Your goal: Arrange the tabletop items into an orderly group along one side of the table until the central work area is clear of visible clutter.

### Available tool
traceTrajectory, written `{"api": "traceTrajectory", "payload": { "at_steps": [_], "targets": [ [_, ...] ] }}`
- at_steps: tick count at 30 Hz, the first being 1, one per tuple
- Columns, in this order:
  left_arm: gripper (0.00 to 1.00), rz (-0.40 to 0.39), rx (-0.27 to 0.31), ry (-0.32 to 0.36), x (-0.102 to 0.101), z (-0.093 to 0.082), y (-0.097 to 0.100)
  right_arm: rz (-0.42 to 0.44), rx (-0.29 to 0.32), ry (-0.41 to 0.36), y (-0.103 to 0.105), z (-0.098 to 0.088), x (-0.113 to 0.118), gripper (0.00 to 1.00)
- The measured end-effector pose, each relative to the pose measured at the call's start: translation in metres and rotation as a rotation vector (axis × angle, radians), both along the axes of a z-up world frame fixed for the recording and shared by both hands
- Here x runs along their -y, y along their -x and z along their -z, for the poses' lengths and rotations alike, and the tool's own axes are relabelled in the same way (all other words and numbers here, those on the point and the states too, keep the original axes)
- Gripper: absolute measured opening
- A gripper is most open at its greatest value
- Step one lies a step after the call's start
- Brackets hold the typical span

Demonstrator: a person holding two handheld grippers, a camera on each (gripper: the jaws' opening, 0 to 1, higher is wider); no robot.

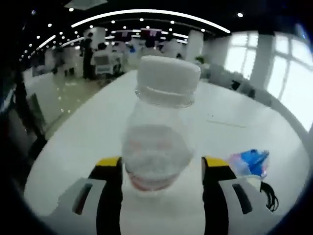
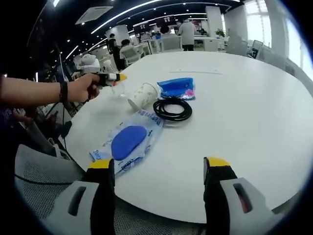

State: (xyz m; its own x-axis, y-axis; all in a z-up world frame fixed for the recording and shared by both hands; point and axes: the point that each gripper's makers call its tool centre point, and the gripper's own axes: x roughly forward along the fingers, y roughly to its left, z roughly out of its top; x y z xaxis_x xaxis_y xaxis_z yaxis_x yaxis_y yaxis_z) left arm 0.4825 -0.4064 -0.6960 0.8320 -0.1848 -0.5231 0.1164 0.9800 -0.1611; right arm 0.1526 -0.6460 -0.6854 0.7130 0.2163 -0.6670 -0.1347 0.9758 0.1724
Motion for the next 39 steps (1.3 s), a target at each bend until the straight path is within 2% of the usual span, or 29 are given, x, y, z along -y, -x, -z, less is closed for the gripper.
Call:
{"api": "traceTrajectory", "payload": {
  "at_steps": [5, 9, 12, 14, 17, 22, 30, 32, 36, 39],
  "targets": [
    [0.53, -0.005, 0.000, -0.028, -0.003, 0.001, -0.002, 0.044, 0.000, -0.017, 0.000, 0.000, 0.008, 0.76],
    [0.43, 0.008, 0.005, -0.045, -0.014, -0.001, -0.007, 0.031, -0.008, -0.011, 0.001, 0.002, 0.003, 0.76],
    [0.43, 0.046, -0.001, -0.041, -0.016, -0.001, -0.008, 0.015, -0.014, -0.006, 0.001, 0.003, 0.001, 0.76],
    [0.43, 0.112, -0.006, -0.066, -0.015, 0.000, -0.007, 0.012, -0.017, -0.009, 0.002, 0.004, 0.000, 0.75],
    [0.42, 0.191, -0.002, -0.062, -0.014, 0.000, -0.008, 0.015, -0.018, -0.008, 0.002, 0.004, 0.001, 0.75],
    [0.42, 0.383, -0.001, -0.081, -0.012, 0.001, -0.007, 0.017, -0.020, -0.011, 0.002, 0.004, 0.001, 0.75],
    [0.42, 0.423, -0.010, -0.094, -0.021, 0.001, -0.009, -0.012, -0.027, 0.004, 0.003, 0.007, -0.003, 0.74],
    [0.41, 0.411, -0.010, -0.099, -0.020, 0.001, -0.009, -0.013, -0.028, 0.008, 0.003, 0.007, -0.003, 0.74],
    [0.41, 0.339, -0.005, -0.118, -0.018, 0.001, -0.009, -0.009, -0.028, 0.008, 0.003, 0.006, -0.001, 0.74],
    [0.41, 0.323, -0.001, -0.121, -0.017, 0.001, -0.010, -0.007, -0.026, 0.006, 0.003, 0.006, -0.001, 0.74]
  ]
}}
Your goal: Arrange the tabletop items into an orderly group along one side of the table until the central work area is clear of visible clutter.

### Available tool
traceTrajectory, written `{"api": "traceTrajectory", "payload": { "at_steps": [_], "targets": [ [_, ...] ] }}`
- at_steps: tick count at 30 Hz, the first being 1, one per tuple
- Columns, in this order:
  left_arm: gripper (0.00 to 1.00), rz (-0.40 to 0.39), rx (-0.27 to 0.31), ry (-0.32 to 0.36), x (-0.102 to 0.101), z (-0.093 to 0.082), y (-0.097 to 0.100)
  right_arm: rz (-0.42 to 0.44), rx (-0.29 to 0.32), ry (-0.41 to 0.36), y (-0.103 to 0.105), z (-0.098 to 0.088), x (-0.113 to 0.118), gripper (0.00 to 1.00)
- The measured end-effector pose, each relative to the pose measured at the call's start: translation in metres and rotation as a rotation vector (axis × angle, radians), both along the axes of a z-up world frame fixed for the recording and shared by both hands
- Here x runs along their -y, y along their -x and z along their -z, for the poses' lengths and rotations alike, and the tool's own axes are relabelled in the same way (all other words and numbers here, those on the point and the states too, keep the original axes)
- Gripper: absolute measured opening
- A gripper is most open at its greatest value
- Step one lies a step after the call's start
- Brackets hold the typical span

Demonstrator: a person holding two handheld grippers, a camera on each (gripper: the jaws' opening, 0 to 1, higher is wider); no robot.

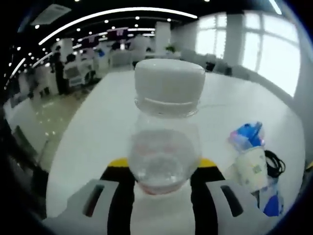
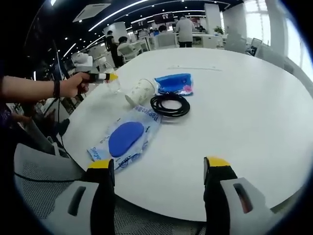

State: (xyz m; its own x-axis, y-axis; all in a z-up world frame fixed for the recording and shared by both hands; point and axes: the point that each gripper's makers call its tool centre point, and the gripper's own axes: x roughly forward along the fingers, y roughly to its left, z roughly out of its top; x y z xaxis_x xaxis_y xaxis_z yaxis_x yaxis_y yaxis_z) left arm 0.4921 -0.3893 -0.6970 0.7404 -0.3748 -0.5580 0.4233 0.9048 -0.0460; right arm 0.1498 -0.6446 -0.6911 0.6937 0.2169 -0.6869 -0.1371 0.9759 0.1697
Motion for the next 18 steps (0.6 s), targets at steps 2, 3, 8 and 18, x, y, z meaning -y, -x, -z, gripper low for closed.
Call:
{"api": "traceTrajectory", "payload": {
  "at_steps": [2, 3, 8, 18],
  "targets": [
    [0.42, 0.002, 0.002, -0.008, -0.001, 0.000, -0.001, -0.001, 0.002, 0.002, 0.000, 0.000, 0.000, 0.74],
    [0.42, 0.003, -0.002, -0.009, -0.001, 0.000, 0.000, 0.000, 0.002, -0.001, 0.000, -0.001, 0.000, 0.74],
    [0.58, -0.006, -0.033, -0.012, -0.008, 0.001, 0.007, -0.002, 0.007, -0.008, -0.001, -0.002, -0.001, 0.74],
    [0.70, 0.015, -0.096, 0.061, -0.001, -0.005, 0.047, -0.012, 0.012, -0.013, -0.002, -0.003, -0.004, 0.74]
  ]
}}
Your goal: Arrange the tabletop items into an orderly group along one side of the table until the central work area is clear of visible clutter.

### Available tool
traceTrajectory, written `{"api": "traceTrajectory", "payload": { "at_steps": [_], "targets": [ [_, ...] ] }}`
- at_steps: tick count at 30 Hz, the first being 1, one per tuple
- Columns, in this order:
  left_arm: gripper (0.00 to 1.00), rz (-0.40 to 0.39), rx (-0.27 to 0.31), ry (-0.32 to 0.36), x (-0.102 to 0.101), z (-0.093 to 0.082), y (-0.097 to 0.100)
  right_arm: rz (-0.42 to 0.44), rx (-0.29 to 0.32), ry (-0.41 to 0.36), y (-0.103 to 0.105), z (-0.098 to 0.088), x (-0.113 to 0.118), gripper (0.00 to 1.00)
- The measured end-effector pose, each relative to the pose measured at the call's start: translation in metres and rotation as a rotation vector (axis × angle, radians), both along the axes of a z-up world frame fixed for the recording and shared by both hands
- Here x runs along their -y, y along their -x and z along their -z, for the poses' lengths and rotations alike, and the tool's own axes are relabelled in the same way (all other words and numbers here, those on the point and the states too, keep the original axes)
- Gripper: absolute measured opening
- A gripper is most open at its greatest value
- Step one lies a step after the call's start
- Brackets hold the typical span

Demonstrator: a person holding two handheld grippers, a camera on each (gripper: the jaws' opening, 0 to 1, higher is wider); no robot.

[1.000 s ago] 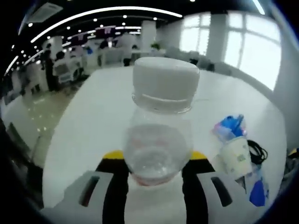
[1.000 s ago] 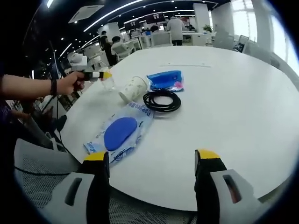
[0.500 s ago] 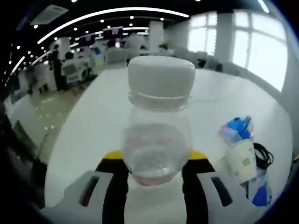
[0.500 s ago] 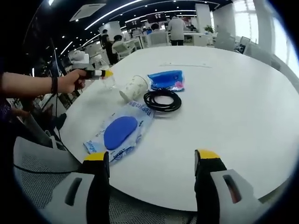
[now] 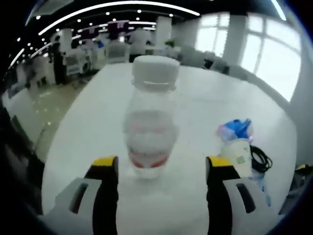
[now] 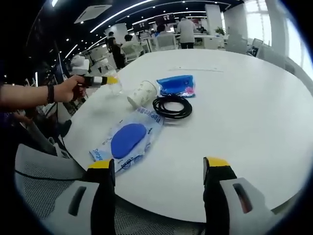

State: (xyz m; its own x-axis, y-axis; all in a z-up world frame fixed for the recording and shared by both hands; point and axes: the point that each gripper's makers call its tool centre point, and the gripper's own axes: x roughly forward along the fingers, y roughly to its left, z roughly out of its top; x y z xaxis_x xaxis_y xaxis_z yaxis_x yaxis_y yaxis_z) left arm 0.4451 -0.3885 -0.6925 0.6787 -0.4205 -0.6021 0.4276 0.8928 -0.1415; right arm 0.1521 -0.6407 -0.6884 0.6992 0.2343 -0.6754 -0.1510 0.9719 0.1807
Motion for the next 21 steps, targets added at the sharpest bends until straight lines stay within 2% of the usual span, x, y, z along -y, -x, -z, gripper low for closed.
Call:
{"api": "traceTrajectory", "payload": {
  "at_steps": [2, 9, 15, 18, 21],
  "targets": [
    [0.71, -0.004, -0.009, 0.023, 0.002, -0.001, 0.008, -0.003, 0.002, -0.002, 0.000, -0.001, -0.001, 0.74],
    [0.71, 0.000, -0.058, 0.055, 0.015, 0.001, 0.059, -0.020, 0.005, -0.004, 0.000, -0.001, -0.004, 0.73],
    [0.72, -0.005, -0.082, 0.061, 0.021, 0.003, 0.096, -0.045, 0.013, -0.010, -0.001, -0.002, -0.011, 0.73],
    [0.73, 0.007, -0.092, 0.038, 0.024, 0.008, 0.111, -0.056, 0.015, -0.015, 0.000, -0.004, -0.014, 0.72],
    [0.73, 0.006, -0.105, 0.051, 0.027, 0.007, 0.127, -0.063, 0.021, -0.020, 0.000, -0.005, -0.015, 0.72]
  ]
}}
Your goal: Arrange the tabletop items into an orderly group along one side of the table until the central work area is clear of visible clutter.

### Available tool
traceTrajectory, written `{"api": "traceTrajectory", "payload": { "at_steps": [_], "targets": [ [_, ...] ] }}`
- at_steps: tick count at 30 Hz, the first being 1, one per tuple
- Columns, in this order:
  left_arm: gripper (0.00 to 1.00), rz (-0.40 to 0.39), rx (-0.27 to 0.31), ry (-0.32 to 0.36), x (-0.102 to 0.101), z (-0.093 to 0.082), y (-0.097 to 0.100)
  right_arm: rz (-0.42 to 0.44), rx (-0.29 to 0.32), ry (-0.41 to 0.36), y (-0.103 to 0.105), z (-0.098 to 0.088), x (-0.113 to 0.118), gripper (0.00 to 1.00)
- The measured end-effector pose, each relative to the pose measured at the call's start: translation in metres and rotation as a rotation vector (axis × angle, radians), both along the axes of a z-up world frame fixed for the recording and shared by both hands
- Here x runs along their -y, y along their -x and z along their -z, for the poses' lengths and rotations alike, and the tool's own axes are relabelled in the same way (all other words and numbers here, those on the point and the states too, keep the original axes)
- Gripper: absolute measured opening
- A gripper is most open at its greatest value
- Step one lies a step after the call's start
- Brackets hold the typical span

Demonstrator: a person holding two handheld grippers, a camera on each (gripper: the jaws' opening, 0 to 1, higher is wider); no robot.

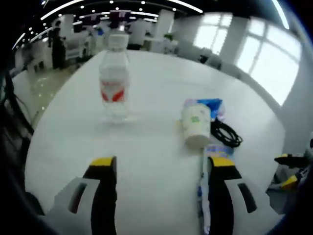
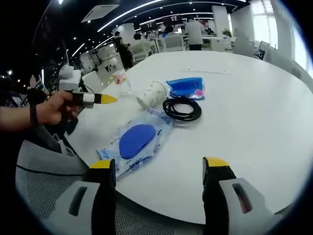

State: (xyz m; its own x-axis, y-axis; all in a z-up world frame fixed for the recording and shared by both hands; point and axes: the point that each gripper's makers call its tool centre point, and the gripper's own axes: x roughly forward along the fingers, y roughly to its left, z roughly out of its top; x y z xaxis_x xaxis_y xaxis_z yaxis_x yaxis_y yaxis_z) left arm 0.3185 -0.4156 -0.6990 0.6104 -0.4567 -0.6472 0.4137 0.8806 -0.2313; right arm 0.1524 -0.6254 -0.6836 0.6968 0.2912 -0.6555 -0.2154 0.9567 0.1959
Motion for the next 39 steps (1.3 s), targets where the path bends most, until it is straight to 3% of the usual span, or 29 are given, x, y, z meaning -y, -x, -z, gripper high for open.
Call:
{"api": "traceTrajectory", "payload": {
  "at_steps": [6, 16, 19, 26, 30, 32, 34, 39],
  "targets": [
    [0.73, 0.054, -0.007, -0.023, 0.004, 0.002, 0.029, -0.025, 0.011, -0.014, 0.000, -0.003, -0.007, 0.71],
    [0.73, 0.075, -0.033, -0.018, 0.001, 0.011, 0.046, -0.085, -0.002, -0.021, 0.004, 0.000, -0.022, 0.71],
    [0.73, 0.073, -0.015, -0.008, 0.001, 0.008, 0.042, -0.097, 0.001, -0.080, 0.004, -0.003, -0.031, 0.68],
    [0.73, 0.078, -0.007, 0.022, 0.001, 0.004, 0.039, -0.120, -0.020, -0.091, 0.004, 0.001, -0.037, 0.67],
    [0.73, 0.073, -0.002, 0.028, 0.000, 0.001, 0.040, -0.135, -0.036, -0.091, 0.003, 0.006, -0.039, 0.67],
    [0.73, 0.067, 0.003, 0.038, -0.001, 0.000, 0.038, -0.185, -0.048, -0.043, 0.003, 0.008, -0.040, 0.67],
    [0.73, 0.064, 0.003, 0.041, -0.002, 0.000, 0.038, -0.245, -0.033, -0.038, -0.006, 0.002, -0.047, 0.68],
    [0.72, 0.065, -0.003, 0.042, -0.002, 0.001, 0.039, -0.266, -0.031, -0.012, -0.035, 0.003, -0.041, 0.68]
  ]
}}
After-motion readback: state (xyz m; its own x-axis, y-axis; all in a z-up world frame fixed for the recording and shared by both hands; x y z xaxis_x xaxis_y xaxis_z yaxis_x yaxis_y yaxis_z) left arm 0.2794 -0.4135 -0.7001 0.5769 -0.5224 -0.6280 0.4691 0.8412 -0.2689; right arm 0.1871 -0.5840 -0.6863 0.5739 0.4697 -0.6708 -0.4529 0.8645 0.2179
